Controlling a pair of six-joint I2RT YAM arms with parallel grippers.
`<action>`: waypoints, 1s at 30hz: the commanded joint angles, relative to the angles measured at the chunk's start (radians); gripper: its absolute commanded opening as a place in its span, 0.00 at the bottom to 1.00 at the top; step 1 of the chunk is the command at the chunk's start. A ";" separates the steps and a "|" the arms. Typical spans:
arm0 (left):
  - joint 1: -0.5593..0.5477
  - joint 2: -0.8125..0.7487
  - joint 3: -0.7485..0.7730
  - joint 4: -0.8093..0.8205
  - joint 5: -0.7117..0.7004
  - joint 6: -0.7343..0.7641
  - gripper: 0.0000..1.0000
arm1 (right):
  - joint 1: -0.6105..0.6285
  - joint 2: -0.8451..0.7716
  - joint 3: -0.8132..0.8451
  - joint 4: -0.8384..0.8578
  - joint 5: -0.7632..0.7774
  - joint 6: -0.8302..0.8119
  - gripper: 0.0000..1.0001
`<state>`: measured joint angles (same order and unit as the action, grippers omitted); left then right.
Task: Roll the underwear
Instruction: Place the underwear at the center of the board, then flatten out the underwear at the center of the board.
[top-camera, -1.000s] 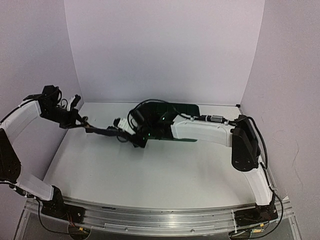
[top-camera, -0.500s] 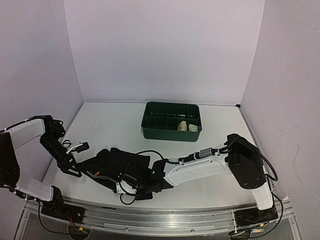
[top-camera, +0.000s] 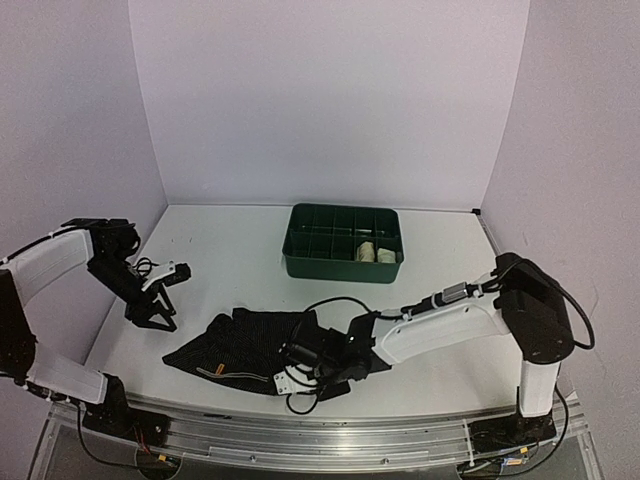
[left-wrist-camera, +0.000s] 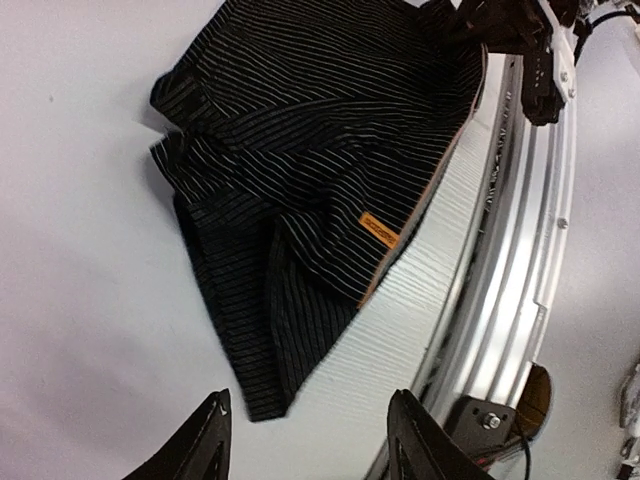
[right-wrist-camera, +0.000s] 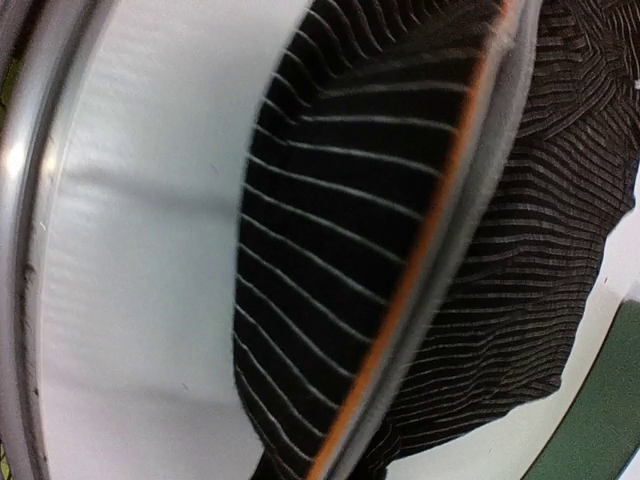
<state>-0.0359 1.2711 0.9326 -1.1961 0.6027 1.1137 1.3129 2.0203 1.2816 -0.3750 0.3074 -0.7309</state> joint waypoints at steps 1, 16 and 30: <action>-0.175 0.094 0.045 0.272 -0.074 -0.208 0.52 | -0.162 -0.077 -0.043 -0.007 -0.078 -0.175 0.34; -0.400 0.483 0.247 0.516 -0.269 -0.248 0.45 | -0.247 -0.327 0.037 -0.033 -0.128 0.519 0.32; -0.544 0.620 0.287 0.592 -0.216 -0.410 0.56 | -0.136 -0.055 0.019 0.152 -0.081 1.327 0.00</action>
<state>-0.5518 1.8523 1.1983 -0.6357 0.3813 0.7626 1.1588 1.9649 1.3467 -0.2201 0.2280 0.4053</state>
